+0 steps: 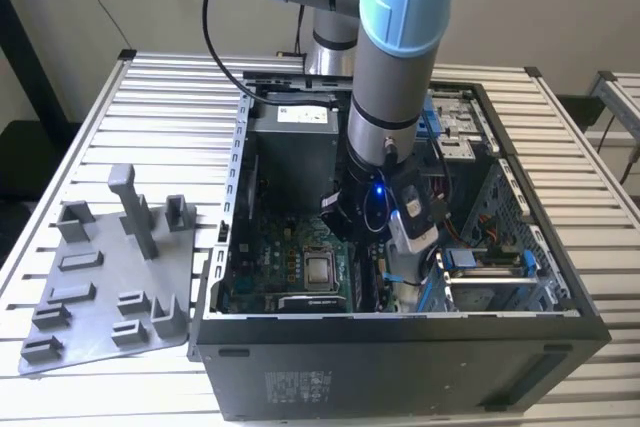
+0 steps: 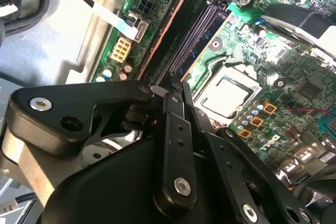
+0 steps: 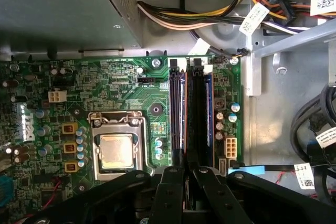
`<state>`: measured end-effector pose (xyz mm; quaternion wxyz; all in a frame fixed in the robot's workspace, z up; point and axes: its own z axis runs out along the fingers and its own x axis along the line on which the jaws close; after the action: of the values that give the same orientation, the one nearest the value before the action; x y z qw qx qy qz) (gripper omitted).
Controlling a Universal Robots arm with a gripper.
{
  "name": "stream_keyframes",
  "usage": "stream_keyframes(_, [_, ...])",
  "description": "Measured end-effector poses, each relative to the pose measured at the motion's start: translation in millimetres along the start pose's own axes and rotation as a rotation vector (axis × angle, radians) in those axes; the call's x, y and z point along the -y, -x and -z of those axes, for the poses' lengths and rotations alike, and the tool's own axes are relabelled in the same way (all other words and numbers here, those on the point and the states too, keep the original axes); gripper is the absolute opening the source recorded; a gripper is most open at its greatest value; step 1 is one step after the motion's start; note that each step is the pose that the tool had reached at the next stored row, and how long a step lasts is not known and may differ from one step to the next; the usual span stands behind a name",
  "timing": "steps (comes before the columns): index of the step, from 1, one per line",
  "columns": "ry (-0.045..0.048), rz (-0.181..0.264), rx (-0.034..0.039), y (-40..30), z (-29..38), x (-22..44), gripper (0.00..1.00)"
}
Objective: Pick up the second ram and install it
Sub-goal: 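Insert the second ram into the second slot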
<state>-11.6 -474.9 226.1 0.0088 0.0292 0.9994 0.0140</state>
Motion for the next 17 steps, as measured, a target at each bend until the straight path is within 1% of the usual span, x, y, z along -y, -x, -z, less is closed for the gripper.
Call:
stream_keyframes(5, [-0.0072,0.003,0.0004,0.0,2.8,-0.1,0.14])
stream_keyframes(7, [-0.0083,0.006,0.0024,0.0,3.1,-0.1,0.14])
stream_keyframes(9, [-0.0084,0.012,0.0079,0.1,3.2,-0.1,0.14])
stream_keyframes(11, [-0.0082,0.018,0.0105,0.1,3.2,-0.1,0.14])
stream_keyframes(17, [-0.0077,0.038,0.0115,0.0,3.0,-0.3,0.14])
